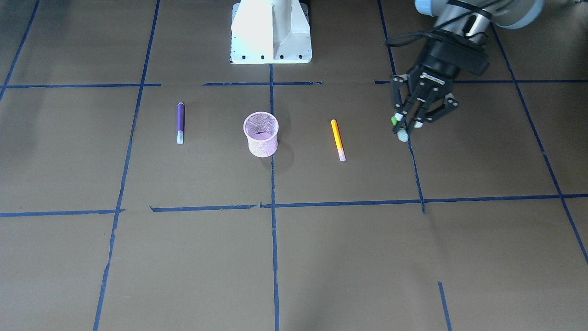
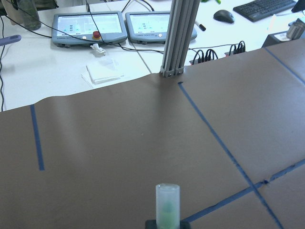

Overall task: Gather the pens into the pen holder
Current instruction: 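Lift the green marker with the left gripper and carry it toward the pen cup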

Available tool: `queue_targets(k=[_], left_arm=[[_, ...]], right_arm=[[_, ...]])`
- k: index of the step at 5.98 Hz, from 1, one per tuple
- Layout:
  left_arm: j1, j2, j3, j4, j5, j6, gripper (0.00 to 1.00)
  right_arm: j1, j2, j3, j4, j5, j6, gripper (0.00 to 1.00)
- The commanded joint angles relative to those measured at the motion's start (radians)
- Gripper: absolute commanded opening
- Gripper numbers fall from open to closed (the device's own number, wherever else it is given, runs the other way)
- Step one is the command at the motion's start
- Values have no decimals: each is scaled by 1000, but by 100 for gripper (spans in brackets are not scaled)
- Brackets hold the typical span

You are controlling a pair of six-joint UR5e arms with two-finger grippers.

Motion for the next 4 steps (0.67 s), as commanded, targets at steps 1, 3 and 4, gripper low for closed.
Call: queue_targets(k=[1, 3, 4], left_arm=[[276, -94, 12, 13, 357, -161, 0], [426, -237, 66, 238, 591, -322, 0], [457, -316, 172, 241, 651, -379, 0]], right_arm=[[0, 0, -1, 0, 0, 0, 100], [0, 0, -4, 0, 0, 0, 100], [0, 0, -7, -2, 0, -1, 100]])
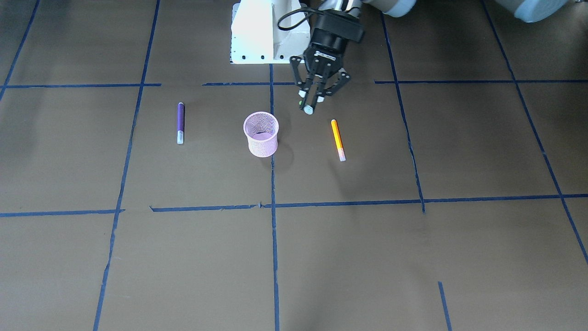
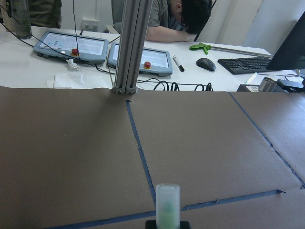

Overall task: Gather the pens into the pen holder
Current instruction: 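Lift the green marker with the left gripper and carry it toward the pen cup, then lower the green marker into the pen cup and open the left gripper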

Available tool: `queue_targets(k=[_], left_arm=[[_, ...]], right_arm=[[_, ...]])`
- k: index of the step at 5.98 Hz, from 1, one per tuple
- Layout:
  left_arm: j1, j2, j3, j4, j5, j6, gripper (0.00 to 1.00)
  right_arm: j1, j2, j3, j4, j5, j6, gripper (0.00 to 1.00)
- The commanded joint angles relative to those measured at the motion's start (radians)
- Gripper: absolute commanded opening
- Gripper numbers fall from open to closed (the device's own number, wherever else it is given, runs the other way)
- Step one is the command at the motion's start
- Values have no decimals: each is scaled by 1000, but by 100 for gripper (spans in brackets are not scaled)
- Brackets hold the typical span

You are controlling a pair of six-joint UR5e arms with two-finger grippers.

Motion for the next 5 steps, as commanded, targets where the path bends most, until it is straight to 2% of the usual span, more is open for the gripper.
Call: queue_targets(k=[1, 3, 5], left_arm=[[60, -115, 158, 28, 92, -121, 0], [59, -207, 246, 29, 96, -134, 0], [61, -226, 291, 26, 112, -136, 0]], right_arm=[[0, 0, -2, -1, 0, -1, 100], [0, 0, -2, -1, 0, -1, 100], [0, 0, -4, -1, 0, -1, 100]])
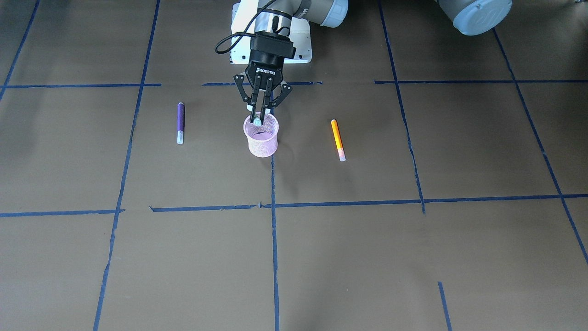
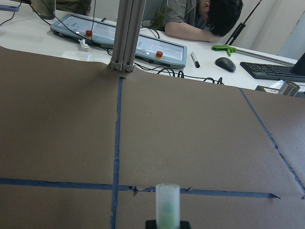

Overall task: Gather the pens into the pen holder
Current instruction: 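Lower the green marker into the pen cup and open the left gripper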

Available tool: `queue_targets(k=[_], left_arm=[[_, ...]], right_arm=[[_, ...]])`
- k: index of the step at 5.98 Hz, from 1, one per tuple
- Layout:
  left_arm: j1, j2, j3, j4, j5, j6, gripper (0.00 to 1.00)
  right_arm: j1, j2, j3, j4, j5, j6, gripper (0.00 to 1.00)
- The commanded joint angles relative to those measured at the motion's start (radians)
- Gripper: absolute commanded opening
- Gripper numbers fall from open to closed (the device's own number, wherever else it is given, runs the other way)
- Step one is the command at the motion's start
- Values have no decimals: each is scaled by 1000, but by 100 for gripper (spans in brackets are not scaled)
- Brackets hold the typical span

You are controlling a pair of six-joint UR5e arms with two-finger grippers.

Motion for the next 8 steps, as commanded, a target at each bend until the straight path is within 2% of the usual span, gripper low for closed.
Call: queue_targets(k=[1, 2, 3, 4, 5, 6, 8], left_arm=[[-1, -12, 40, -3, 8, -3, 0], [1, -9, 62, -4, 7, -27, 2], [1, -14, 64, -6, 7, -46, 15], [-1, -14, 62, -6, 2, -76, 51], [-1, -15, 50, -3, -5, -72, 99], [-4, -14, 39, 0, -7, -71, 100], [-30, -8, -28, 44, -125, -19, 100]], right_arm=[[0, 0, 0, 0, 0, 0, 100], [0, 0, 0, 0, 0, 0, 100], [0, 0, 0, 0, 0, 0, 100], [0, 0, 1, 0, 0, 0, 100], [0, 0, 0, 0, 0, 0, 100], [0, 0, 0, 0, 0, 0, 100], [0, 0, 1, 2, 0, 0, 100]])
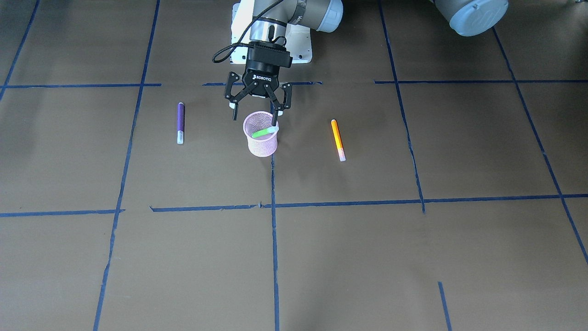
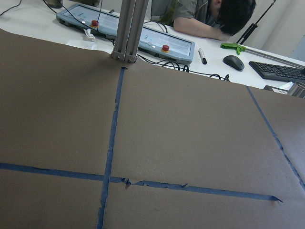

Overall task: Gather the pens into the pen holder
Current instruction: 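Lower the green marker into the pen cup and open the left gripper, then raise the left gripper away from the cup while the right gripper grasps the yellow highlighter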

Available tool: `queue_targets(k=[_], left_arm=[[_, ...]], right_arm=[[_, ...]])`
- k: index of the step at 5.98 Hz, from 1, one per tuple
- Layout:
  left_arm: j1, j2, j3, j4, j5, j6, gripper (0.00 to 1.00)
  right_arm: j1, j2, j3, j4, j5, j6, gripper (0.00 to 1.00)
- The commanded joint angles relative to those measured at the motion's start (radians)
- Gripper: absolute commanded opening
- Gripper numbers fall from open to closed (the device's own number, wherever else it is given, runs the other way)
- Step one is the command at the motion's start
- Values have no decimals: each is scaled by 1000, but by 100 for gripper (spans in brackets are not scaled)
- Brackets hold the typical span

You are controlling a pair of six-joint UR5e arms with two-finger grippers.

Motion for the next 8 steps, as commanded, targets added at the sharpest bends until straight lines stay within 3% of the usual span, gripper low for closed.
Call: queue_targets(k=[1, 4, 6, 7, 8], left_arm=[[-49, 4, -105, 145, -140, 57, 100], [-226, 16, -184, 382, -586, 143, 100], [-417, 96, -230, 488, -950, 438, 100], [-462, 146, -278, 489, -1030, 479, 100], [-467, 165, -304, 490, -1034, 480, 100]], right_arm=[[0, 0, 1, 1, -2, 0, 100], [0, 1, 5, 7, -11, -9, 100], [-5, -2, -28, 52, -29, -3, 100], [-6, 3, -94, 143, -38, 27, 100], [-41, 23, -190, 300, -44, 151, 100]])
